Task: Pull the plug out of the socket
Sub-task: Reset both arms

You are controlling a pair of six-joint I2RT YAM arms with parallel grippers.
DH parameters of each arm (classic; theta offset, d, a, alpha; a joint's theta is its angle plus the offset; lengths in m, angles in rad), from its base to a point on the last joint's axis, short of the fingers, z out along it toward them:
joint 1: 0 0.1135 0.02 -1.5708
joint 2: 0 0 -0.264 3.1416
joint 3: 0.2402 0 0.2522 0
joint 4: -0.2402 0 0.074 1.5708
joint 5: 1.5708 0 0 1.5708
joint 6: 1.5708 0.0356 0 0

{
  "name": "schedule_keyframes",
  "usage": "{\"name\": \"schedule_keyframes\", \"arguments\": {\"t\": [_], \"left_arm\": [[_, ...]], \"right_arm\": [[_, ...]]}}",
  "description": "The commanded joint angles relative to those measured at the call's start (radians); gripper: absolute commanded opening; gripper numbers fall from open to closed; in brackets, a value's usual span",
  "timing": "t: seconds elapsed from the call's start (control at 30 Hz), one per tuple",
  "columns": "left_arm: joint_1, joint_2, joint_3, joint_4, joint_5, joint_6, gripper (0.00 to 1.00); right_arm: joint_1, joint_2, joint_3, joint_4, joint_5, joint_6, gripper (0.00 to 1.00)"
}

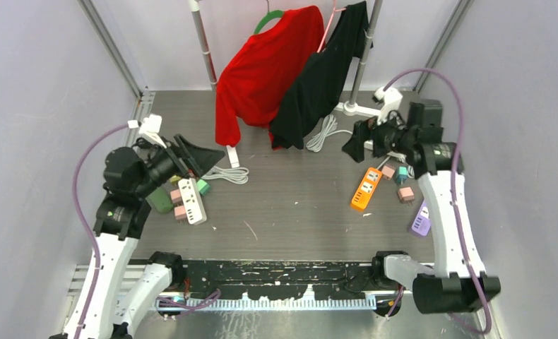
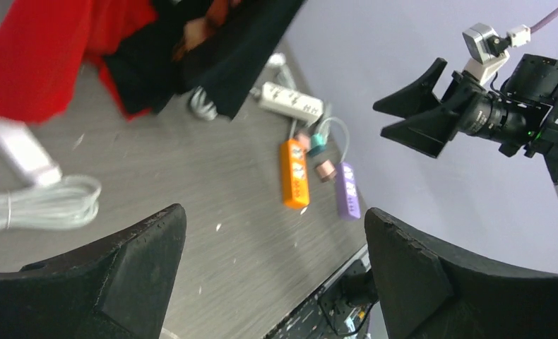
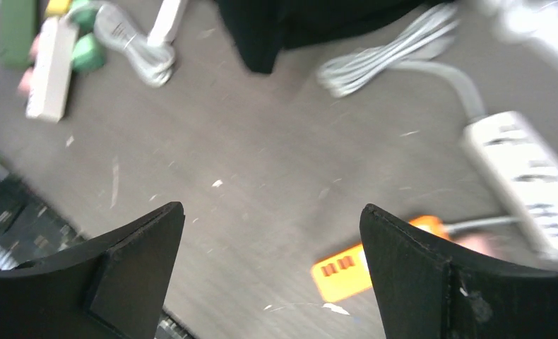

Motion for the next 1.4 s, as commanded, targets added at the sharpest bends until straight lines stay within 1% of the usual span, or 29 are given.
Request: {"name": "schedule_keyframes", "arguments": {"t": [0.0, 0.07, 0.13, 0.2, 0.27, 0.33, 0.43, 0.5, 0.63, 0.8, 1.07, 1.37], "left_arm": [[0.006, 0.003, 0.197, -0.024, 0.106, 0.104, 0.96], [0.006, 0.021, 0.293, -0.093, 0.098, 0.144, 0.96], [0.007, 0.045, 0.379, -0.148, 0.089, 0.177, 0.96], [0.006, 0.066, 0.455, -0.189, 0.087, 0.196, 0.97], [0.005, 0.085, 0.516, -0.209, 0.091, 0.197, 0.97], [0.005, 0.098, 0.562, -0.216, 0.102, 0.186, 0.97], [0.005, 0.103, 0.609, -0.211, 0.126, 0.159, 0.97], [0.005, 0.101, 0.628, -0.199, 0.148, 0.138, 0.97], [0.005, 0.094, 0.676, -0.191, 0.171, 0.116, 0.98], [0.004, 0.09, 0.709, -0.194, 0.177, 0.118, 0.98], [0.004, 0.079, 0.684, -0.193, 0.17, 0.124, 1.0], [0.005, 0.072, 0.669, -0.194, 0.164, 0.135, 1.0]], "right_arm": [[-0.001, -0.116, 0.239, -0.008, 0.291, 0.069, 1.0], [0.0, -0.088, 0.398, -0.116, 0.271, 0.076, 1.0], [-0.001, -0.08, 0.513, -0.19, 0.194, 0.062, 1.0], [-0.001, -0.058, 0.627, -0.253, 0.117, 0.083, 1.0], [-0.001, -0.043, 0.725, -0.281, 0.071, 0.125, 1.0], [-0.001, -0.027, 0.814, -0.278, 0.074, 0.216, 1.0], [-0.002, -0.015, 0.922, -0.259, 0.135, 0.356, 1.0], [-0.005, -0.011, 0.973, -0.26, 0.178, 0.419, 1.0], [-0.007, -0.009, 1.011, -0.264, 0.211, 0.438, 1.0], [-0.008, -0.007, 1.014, -0.266, 0.19, 0.429, 1.0], [-0.01, -0.022, 0.991, -0.266, 0.186, 0.417, 1.0], [-0.011, -0.025, 0.985, -0.266, 0.197, 0.406, 1.0]]}}
